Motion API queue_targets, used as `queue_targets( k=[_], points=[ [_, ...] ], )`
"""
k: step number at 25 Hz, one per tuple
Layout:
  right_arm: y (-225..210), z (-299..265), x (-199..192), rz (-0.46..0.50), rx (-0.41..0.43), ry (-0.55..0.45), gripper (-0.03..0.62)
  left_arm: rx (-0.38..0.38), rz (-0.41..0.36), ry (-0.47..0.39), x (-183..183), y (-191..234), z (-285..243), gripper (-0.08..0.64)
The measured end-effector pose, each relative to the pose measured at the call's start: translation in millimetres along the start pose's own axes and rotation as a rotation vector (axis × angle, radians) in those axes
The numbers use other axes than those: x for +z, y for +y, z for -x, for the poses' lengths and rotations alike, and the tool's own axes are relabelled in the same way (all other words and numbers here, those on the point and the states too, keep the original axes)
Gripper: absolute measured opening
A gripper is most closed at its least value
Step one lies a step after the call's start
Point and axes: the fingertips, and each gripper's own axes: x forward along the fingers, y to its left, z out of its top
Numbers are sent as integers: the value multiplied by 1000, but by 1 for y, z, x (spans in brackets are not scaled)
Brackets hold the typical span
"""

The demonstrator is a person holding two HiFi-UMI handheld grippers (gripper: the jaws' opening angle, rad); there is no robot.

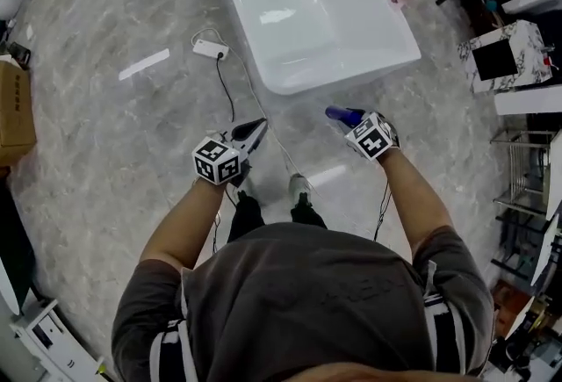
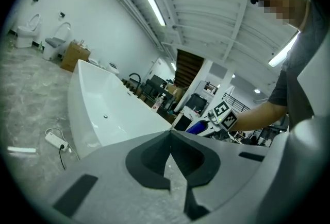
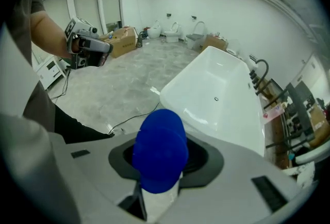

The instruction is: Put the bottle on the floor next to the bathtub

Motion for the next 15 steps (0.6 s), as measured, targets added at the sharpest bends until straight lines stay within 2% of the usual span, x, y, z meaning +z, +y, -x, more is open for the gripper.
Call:
queue_targets(
  k=[5, 10, 15],
  points=[
    [-34, -83, -67, -45, -8, 92, 137, -21, -12, 65, -48, 32, -66, 1],
    [-49, -200, -162, -86, 2, 169, 135, -10, 13, 129, -140, 67, -126, 1],
    [-48, -321, -234, -89, 21, 231, 135, 25, 81, 165, -237, 116, -167, 2]
  ],
)
